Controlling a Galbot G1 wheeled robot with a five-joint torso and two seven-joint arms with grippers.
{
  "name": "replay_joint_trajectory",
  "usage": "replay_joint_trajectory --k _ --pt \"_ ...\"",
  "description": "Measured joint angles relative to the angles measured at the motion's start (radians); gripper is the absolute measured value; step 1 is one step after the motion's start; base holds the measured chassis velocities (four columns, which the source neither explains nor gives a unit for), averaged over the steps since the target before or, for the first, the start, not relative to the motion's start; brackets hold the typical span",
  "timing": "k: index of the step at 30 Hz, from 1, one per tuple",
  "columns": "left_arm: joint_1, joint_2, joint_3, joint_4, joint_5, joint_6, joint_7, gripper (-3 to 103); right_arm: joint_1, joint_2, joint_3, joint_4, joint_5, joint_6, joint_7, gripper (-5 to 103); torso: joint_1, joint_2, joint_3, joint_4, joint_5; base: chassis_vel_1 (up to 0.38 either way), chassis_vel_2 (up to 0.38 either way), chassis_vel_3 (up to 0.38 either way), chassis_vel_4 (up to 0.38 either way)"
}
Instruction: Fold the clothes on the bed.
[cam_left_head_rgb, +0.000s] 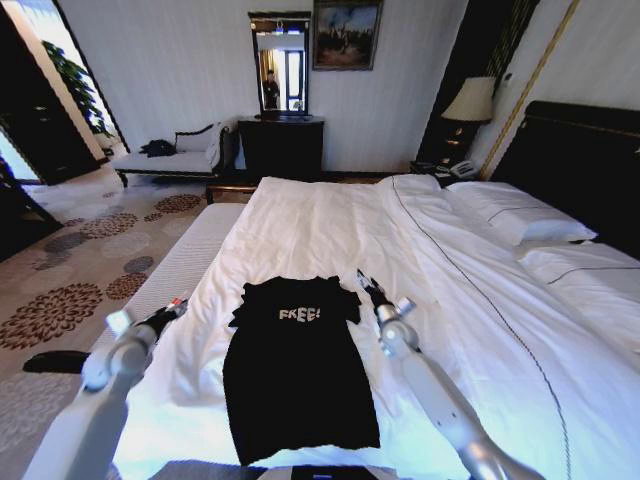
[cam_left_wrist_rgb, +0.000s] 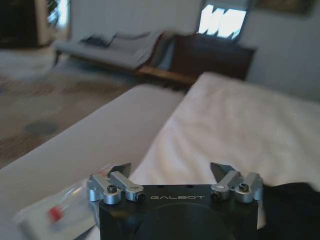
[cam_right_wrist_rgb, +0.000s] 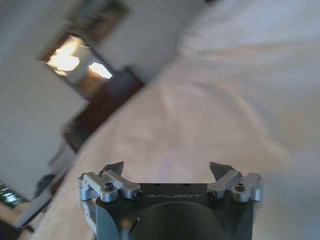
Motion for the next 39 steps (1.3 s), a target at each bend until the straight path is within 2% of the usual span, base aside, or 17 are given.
replay_joint_trajectory --k 1,2,5,6,9,10,16,17,19,20,21,24,29,33,34,37,39 --pt "0.000 0.000 0.000 0.000 0.000 0.000 0.000 93 0.000 0.000 0.000 0.000 0.000 0.000 0.000 96 0.000 0.000 0.000 0.0000 0.0000 0.000 0.000 0.000 0.000" --pt "0.020 -0.012 -0.004 -0.011 0.014 -0.032 0.031 93 -0.004 0.009 0.002 0.000 0.020 -0.012 0.010 99 0.000 0.000 0.000 0.0003 0.0002 -0.020 -0.016 -0.026 -0.063" --pt "0.075 -0.069 -0.009 -0.003 0.119 -0.175 0.158 100 0.010 0.045 -0.011 -0.038 0.063 -0.044 0.020 100 0.000 0.000 0.000 0.0020 0.0007 0.000 0.000 0.000 0.000" --pt "0.075 -0.069 -0.009 -0.003 0.119 -0.175 0.158 100 0.010 0.045 -0.011 -0.038 0.063 -0.044 0.020 100 0.000 0.000 0.000 0.0020 0.0007 0.000 0.000 0.000 0.000" --pt "0.094 -0.127 -0.003 0.027 0.159 -0.267 0.231 100 0.035 0.063 -0.027 -0.073 0.076 -0.055 0.015 100 0.000 0.000 0.000 0.0020 -0.0001 0.000 0.000 0.000 0.000" --pt "0.096 -0.144 -0.002 0.029 0.152 -0.277 0.235 100 0.041 0.068 -0.031 -0.082 0.080 -0.059 0.013 100 0.000 0.000 0.000 0.0018 0.0001 0.000 0.000 0.000 0.000" --pt "0.097 -0.189 -0.003 0.030 0.113 -0.286 0.219 100 0.056 0.075 -0.045 -0.104 0.085 -0.071 -0.003 100 0.000 0.000 0.000 0.0016 0.0004 0.000 0.000 0.000 0.000" --pt "0.095 -0.192 -0.003 0.030 0.107 -0.286 0.213 100 0.058 0.077 -0.047 -0.109 0.083 -0.072 -0.008 103 0.001 0.000 0.000 0.0014 0.0004 0.000 0.000 0.000 0.000" --pt "0.092 -0.194 -0.003 0.032 0.102 -0.285 0.204 100 0.060 0.079 -0.048 -0.117 0.082 -0.071 -0.015 99 0.001 0.000 0.000 0.0015 0.0003 0.000 0.000 0.000 0.000" --pt "0.089 -0.194 -0.003 0.034 0.099 -0.284 0.197 100 0.060 0.079 -0.049 -0.120 0.079 -0.071 -0.021 94 0.001 0.000 0.000 0.0015 0.0004 0.000 0.000 0.000 0.000" --pt "0.089 -0.194 -0.003 0.034 0.099 -0.284 0.197 100 0.060 0.079 -0.049 -0.120 0.079 -0.071 -0.021 94 0.001 0.000 0.000 0.0015 0.0004 0.000 0.000 0.000 0.000" --pt "0.085 -0.194 0.000 0.036 0.095 -0.280 0.188 100 0.056 0.082 -0.051 -0.129 0.064 -0.067 -0.034 78 0.001 0.000 0.000 0.0015 0.0004 0.000 0.000 0.000 0.000" --pt "0.085 -0.194 0.001 0.036 0.093 -0.278 0.180 100 0.054 0.082 -0.053 -0.136 0.054 -0.065 -0.048 66 0.001 0.000 0.000 0.0015 0.0004 0.000 0.000 0.000 0.000" --pt "0.085 -0.193 0.001 0.038 0.093 -0.276 0.169 100 0.060 0.081 -0.063 -0.145 0.039 -0.065 -0.060 45 0.001 0.000 0.000 0.0017 0.0004 0.000 0.000 0.000 0.000" --pt "0.085 -0.193 0.001 0.038 0.093 -0.276 0.169 100 0.060 0.081 -0.063 -0.145 0.039 -0.065 -0.060 45 0.001 0.000 0.000 0.0017 0.0004 0.000 0.000 0.000 0.000" --pt "0.087 -0.193 -0.002 0.040 0.094 -0.276 0.161 100 0.065 0.080 -0.067 -0.139 0.036 -0.064 -0.065 28 0.001 0.000 0.000 0.0017 0.0004 0.000 0.000 0.000 0.000" --pt "0.088 -0.193 -0.003 0.041 0.094 -0.277 0.160 100 0.065 0.079 -0.068 -0.134 0.035 -0.063 -0.067 28 0.001 0.000 0.000 0.0017 0.0004 0.000 0.000 0.000 0.000"
